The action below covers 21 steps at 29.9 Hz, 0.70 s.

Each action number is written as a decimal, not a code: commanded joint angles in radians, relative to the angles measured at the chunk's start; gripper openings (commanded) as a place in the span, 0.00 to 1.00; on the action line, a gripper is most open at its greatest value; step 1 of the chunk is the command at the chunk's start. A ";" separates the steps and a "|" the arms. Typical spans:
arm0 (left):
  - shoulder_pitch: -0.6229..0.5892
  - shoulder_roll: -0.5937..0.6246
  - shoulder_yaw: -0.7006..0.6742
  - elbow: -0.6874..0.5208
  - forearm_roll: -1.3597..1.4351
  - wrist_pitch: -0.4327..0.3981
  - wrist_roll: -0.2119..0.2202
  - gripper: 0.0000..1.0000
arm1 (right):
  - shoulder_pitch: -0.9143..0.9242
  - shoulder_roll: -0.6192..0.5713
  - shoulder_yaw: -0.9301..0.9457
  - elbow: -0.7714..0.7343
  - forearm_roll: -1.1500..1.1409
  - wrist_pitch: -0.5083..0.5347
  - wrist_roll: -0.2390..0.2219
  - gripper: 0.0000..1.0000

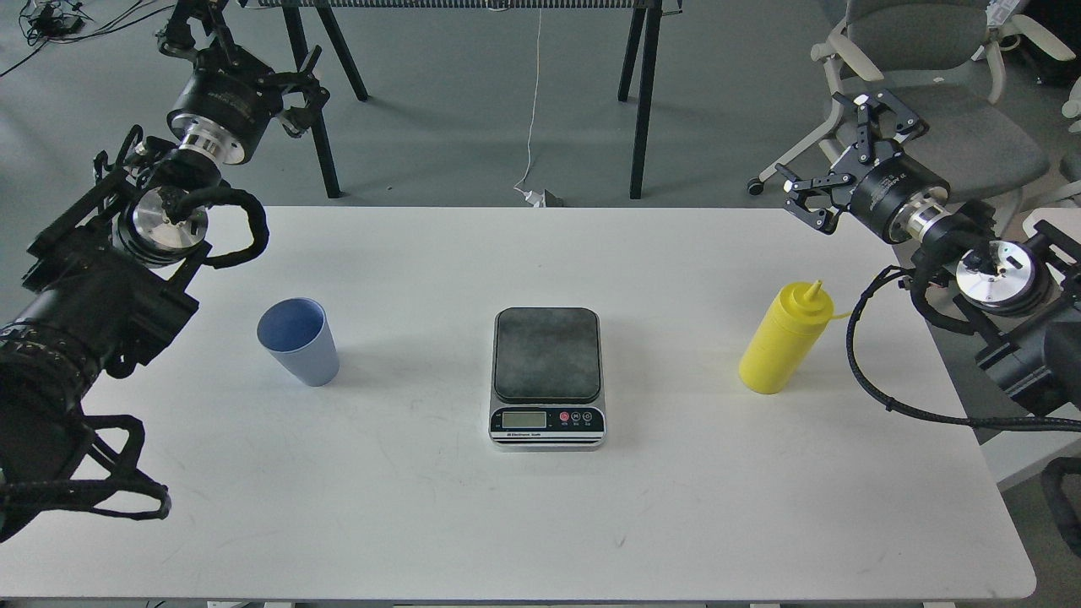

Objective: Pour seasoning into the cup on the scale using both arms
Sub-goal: 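Raise the left arm up and away from the table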

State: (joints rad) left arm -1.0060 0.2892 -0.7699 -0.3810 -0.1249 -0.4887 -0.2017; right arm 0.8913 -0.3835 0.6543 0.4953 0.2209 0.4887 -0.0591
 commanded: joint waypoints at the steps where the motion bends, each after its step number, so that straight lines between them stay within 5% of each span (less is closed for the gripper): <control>1: -0.003 0.019 0.007 -0.001 0.004 0.000 0.007 1.00 | 0.000 0.002 0.001 0.000 0.000 0.000 0.001 0.99; 6: 0.000 0.042 0.011 -0.001 0.002 0.000 0.045 1.00 | -0.002 0.006 0.001 -0.001 0.000 0.000 0.001 0.99; 15: -0.002 0.062 0.007 0.001 0.002 0.000 0.053 1.00 | -0.002 0.011 0.001 -0.001 0.000 0.000 0.001 0.99; 21: 0.003 0.082 0.023 0.002 0.028 0.000 0.077 0.90 | -0.002 0.011 -0.001 -0.001 -0.002 0.000 0.001 0.99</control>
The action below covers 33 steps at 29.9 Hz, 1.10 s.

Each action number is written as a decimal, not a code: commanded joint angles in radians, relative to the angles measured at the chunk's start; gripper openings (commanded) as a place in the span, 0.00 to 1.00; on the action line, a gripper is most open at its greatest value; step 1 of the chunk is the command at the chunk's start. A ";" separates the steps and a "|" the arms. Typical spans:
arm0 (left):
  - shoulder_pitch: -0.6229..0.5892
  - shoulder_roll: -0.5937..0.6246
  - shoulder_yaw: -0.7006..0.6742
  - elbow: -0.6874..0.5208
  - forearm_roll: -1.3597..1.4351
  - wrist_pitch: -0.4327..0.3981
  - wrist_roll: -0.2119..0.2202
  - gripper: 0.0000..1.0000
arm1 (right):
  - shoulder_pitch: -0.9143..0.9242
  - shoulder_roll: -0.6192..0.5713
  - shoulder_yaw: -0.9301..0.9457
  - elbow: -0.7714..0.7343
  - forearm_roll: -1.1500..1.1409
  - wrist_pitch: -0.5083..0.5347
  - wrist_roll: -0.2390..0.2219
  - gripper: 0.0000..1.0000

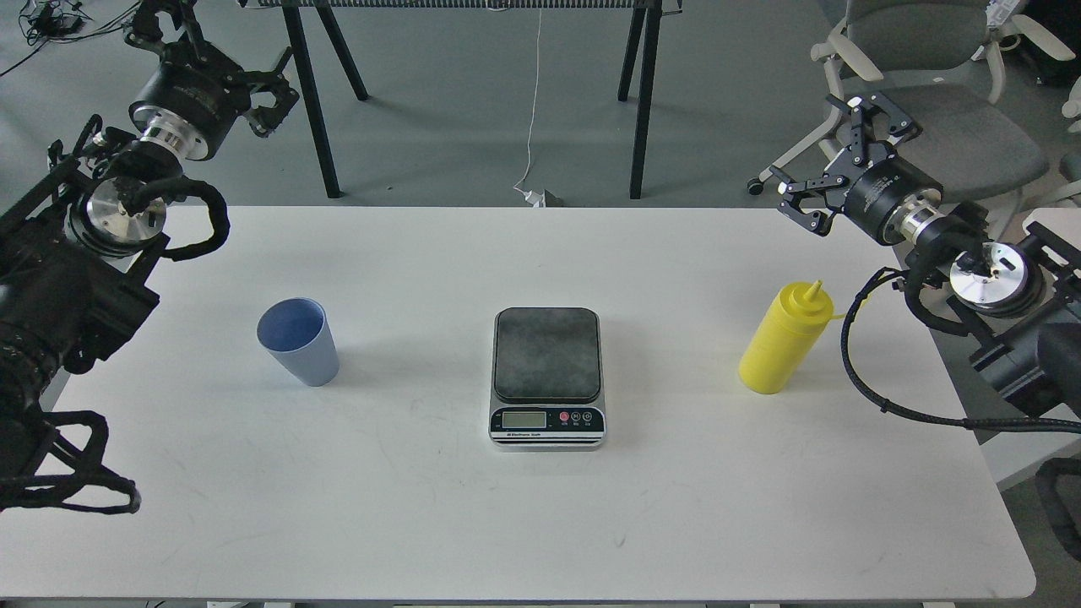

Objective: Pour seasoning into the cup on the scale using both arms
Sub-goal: 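Raise the left arm up and away from the table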

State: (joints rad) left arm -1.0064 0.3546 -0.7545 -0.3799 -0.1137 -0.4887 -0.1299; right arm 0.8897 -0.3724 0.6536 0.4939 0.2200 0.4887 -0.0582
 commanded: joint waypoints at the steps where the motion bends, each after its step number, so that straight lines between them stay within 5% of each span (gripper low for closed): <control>1: 0.002 0.033 0.018 0.001 0.040 0.000 0.006 0.90 | 0.002 0.000 0.000 0.000 -0.001 0.000 0.000 0.99; 6: -0.009 0.105 0.038 0.001 0.147 0.000 0.001 1.00 | 0.000 0.000 0.000 0.000 -0.001 0.000 0.000 0.99; 14: 0.006 0.222 0.012 0.010 0.091 0.000 -0.011 1.00 | 0.000 0.003 0.001 0.000 0.001 0.000 0.000 0.99; 19: 0.006 0.218 0.012 0.076 0.091 0.000 -0.059 1.00 | 0.000 0.004 0.001 -0.001 0.001 0.000 0.000 0.99; 33: -0.008 0.185 0.007 0.081 0.068 0.000 -0.074 1.00 | 0.002 0.004 -0.002 -0.001 -0.001 0.000 0.000 0.99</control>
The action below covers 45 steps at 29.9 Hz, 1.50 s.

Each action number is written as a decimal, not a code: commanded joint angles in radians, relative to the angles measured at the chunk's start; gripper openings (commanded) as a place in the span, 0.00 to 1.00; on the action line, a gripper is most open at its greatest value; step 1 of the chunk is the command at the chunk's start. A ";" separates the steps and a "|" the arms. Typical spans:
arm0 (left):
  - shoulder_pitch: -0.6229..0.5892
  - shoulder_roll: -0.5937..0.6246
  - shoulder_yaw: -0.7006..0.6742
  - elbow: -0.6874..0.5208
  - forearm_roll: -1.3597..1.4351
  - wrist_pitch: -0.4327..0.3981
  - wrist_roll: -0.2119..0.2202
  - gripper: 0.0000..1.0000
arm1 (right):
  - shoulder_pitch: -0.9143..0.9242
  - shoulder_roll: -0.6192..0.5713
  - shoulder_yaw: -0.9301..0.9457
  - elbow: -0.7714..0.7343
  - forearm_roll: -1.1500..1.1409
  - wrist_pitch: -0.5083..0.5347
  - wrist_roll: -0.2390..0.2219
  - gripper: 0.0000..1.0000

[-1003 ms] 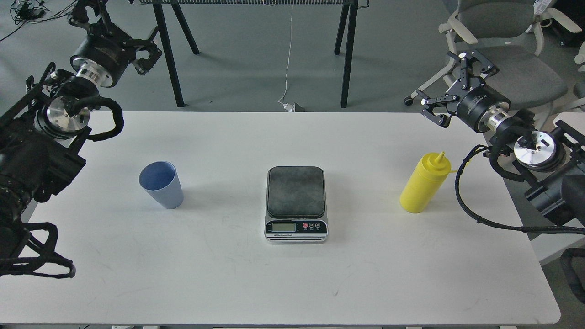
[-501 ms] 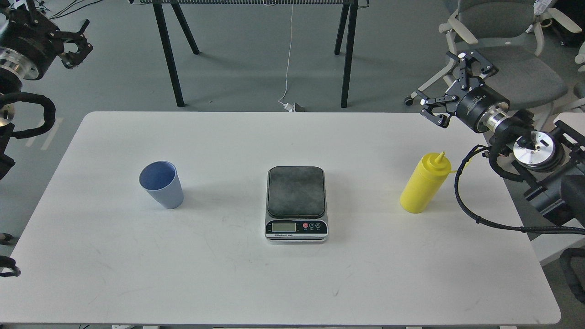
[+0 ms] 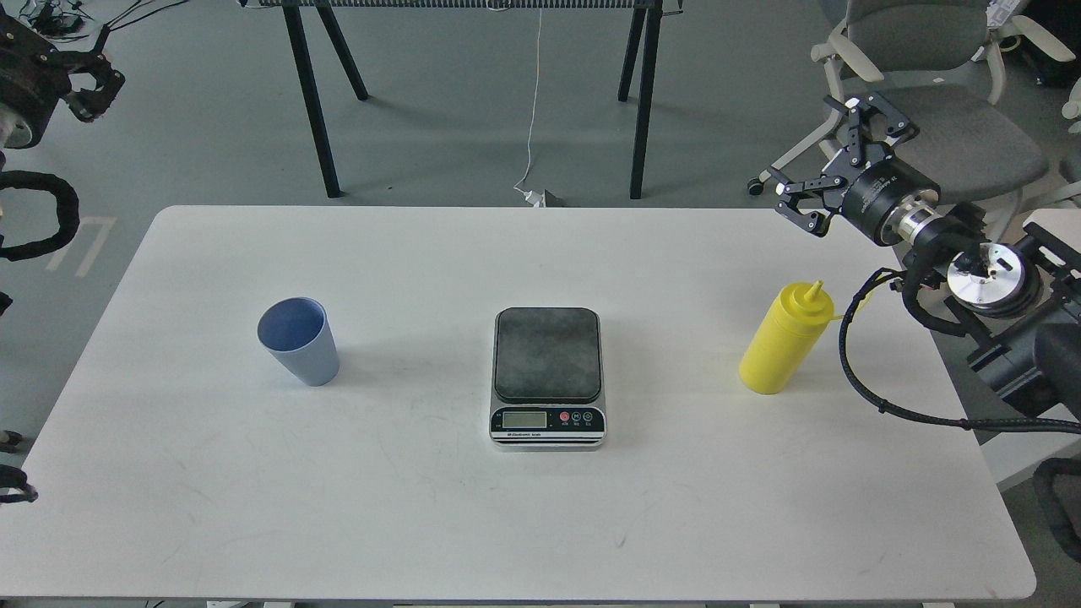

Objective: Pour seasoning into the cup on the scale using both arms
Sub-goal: 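Raise the left arm up and away from the table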

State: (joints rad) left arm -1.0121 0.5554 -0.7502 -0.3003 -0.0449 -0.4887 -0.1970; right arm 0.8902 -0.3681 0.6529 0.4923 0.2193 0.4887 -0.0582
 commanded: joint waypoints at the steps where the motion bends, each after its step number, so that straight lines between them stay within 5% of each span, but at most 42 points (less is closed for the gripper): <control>1: -0.002 -0.022 0.008 0.001 -0.001 0.000 -0.018 1.00 | 0.001 0.000 -0.001 0.000 0.002 0.000 0.000 0.99; 6: -0.003 -0.054 0.023 0.000 0.013 0.000 -0.070 1.00 | 0.001 -0.002 -0.003 0.000 0.000 0.000 0.000 0.99; 22: -0.048 -0.118 0.268 -0.010 0.016 0.000 -0.068 1.00 | -0.002 0.000 -0.006 0.000 0.000 0.000 0.000 0.99; 45: -0.042 -0.065 0.275 -0.019 0.333 0.000 -0.065 1.00 | -0.004 -0.002 -0.006 0.000 0.000 0.000 0.000 0.99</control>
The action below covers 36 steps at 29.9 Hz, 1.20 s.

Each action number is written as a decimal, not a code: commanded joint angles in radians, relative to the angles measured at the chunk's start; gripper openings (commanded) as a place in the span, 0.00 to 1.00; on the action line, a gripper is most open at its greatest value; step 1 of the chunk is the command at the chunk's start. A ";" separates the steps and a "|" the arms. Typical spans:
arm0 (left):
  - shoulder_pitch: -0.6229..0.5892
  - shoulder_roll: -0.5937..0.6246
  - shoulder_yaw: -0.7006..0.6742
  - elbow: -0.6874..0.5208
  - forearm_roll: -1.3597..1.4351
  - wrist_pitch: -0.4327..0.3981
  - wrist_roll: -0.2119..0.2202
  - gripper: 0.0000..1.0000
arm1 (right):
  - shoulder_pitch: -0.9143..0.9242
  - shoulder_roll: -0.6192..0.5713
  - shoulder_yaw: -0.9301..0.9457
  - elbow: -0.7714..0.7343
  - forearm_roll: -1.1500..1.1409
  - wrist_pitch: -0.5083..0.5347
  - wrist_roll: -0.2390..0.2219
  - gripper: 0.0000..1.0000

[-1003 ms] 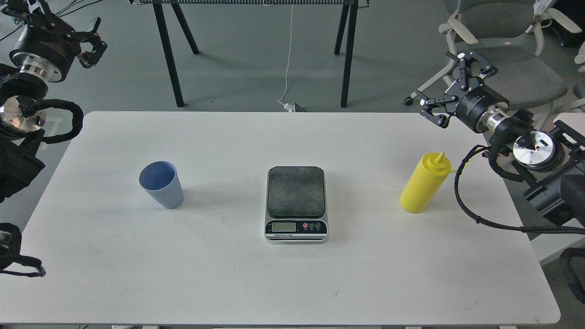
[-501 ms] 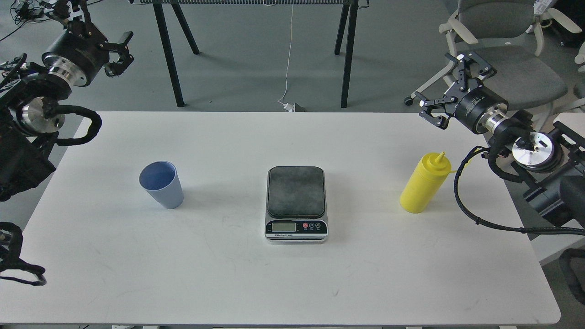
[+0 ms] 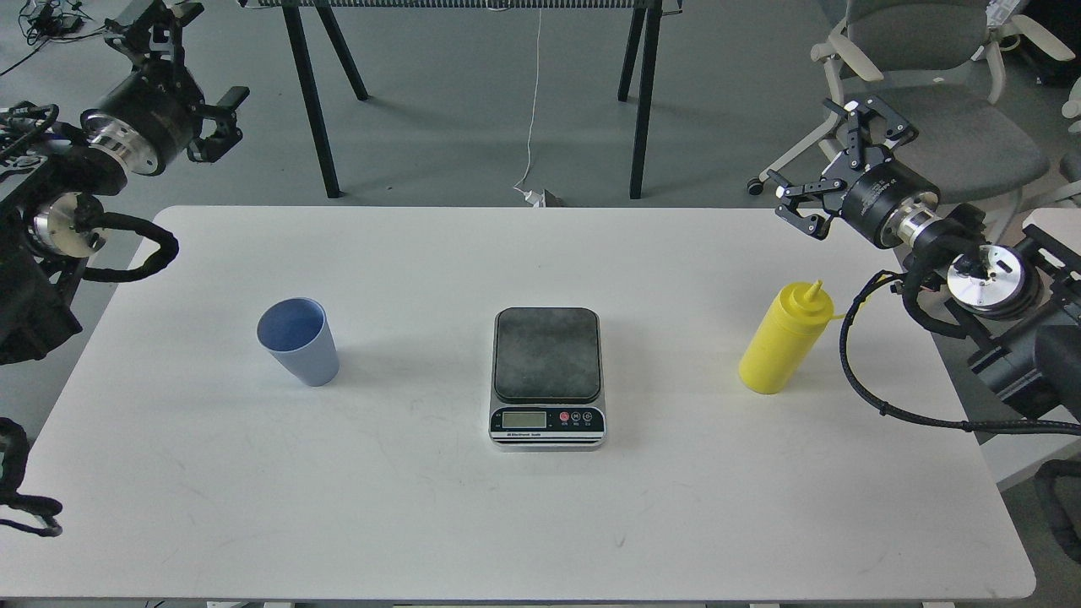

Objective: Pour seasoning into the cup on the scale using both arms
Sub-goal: 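Raise the left arm up and away from the table, then swing the left gripper forward above the blue cup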

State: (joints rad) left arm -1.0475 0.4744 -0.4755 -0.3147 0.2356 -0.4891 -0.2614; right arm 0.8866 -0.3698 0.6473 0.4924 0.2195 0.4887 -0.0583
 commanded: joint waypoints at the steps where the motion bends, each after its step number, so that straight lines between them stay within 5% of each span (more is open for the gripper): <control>1: -0.008 0.018 0.000 -0.010 0.076 0.000 -0.001 1.00 | 0.000 0.000 0.000 0.000 0.000 0.000 0.000 0.99; 31: 0.006 0.211 0.006 -0.676 1.163 0.000 -0.007 1.00 | -0.005 0.000 -0.001 0.000 0.000 0.000 -0.002 0.99; 36: -0.011 0.216 0.037 -0.660 1.206 0.000 -0.021 1.00 | -0.005 0.000 -0.001 0.000 0.000 0.000 0.000 0.99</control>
State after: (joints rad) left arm -1.0440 0.6905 -0.4469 -0.9917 1.4358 -0.4888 -0.2709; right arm 0.8820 -0.3697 0.6458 0.4924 0.2193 0.4887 -0.0597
